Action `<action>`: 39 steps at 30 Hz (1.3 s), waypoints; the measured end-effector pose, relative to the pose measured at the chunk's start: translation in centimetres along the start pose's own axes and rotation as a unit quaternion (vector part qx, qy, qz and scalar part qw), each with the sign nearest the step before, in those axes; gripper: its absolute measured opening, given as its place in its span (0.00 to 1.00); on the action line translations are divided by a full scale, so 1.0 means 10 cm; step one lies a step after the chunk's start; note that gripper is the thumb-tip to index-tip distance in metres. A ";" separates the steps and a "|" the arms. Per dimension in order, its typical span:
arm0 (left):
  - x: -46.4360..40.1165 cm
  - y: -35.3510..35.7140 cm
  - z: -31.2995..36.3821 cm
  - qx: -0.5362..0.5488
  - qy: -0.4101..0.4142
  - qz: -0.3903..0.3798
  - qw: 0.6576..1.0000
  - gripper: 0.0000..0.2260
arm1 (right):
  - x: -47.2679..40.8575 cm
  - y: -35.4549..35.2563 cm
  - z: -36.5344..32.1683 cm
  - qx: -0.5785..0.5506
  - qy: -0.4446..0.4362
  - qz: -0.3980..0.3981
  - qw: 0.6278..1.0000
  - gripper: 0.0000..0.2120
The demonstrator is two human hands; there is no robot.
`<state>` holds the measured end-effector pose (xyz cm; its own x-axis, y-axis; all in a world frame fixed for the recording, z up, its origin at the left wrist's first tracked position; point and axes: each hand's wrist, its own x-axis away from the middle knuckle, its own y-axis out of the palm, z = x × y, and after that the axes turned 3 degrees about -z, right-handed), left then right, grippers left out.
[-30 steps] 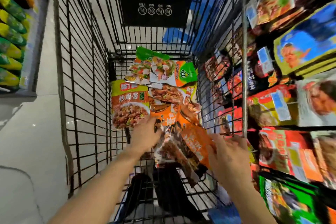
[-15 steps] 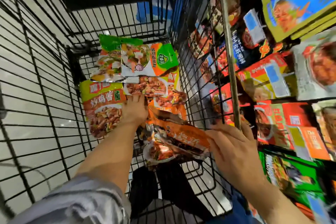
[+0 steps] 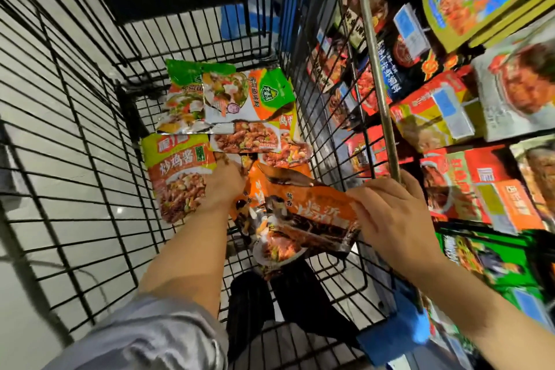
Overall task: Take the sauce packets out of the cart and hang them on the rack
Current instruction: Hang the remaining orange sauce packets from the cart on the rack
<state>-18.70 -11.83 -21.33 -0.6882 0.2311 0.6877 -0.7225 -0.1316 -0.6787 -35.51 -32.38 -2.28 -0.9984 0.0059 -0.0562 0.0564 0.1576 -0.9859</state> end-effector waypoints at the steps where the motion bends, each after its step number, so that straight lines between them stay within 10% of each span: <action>1: 0.04 0.03 -0.03 0.016 0.001 -0.005 1.000 0.12 | 0.00 0.00 0.00 0.009 0.002 -0.002 1.000 0.05; 21: 2.30 -0.16 0.08 0.175 0.013 0.292 0.940 0.07 | -0.08 -0.12 -0.10 0.086 0.030 -0.106 0.990 0.12; 26: 2.19 -0.20 -0.14 0.050 0.007 0.249 0.967 0.16 | -0.14 -0.27 -0.27 0.134 0.015 -0.141 0.981 0.11; 34: 2.26 -0.07 -0.21 0.096 0.004 0.297 0.950 0.03 | -0.15 -0.20 -0.34 0.171 -0.108 -0.091 0.975 0.16; 39: 2.32 0.03 -0.32 0.133 0.000 0.296 0.946 0.05 | -0.22 -0.12 -0.45 0.218 -0.078 -0.223 0.947 0.21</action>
<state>-34.68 -3.45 -6.42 -0.9775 0.0413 0.2068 -0.2012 -0.4762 -0.8560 -33.41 -28.10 -0.28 -0.9127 -0.1160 0.3919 -0.3409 -0.3127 -0.8866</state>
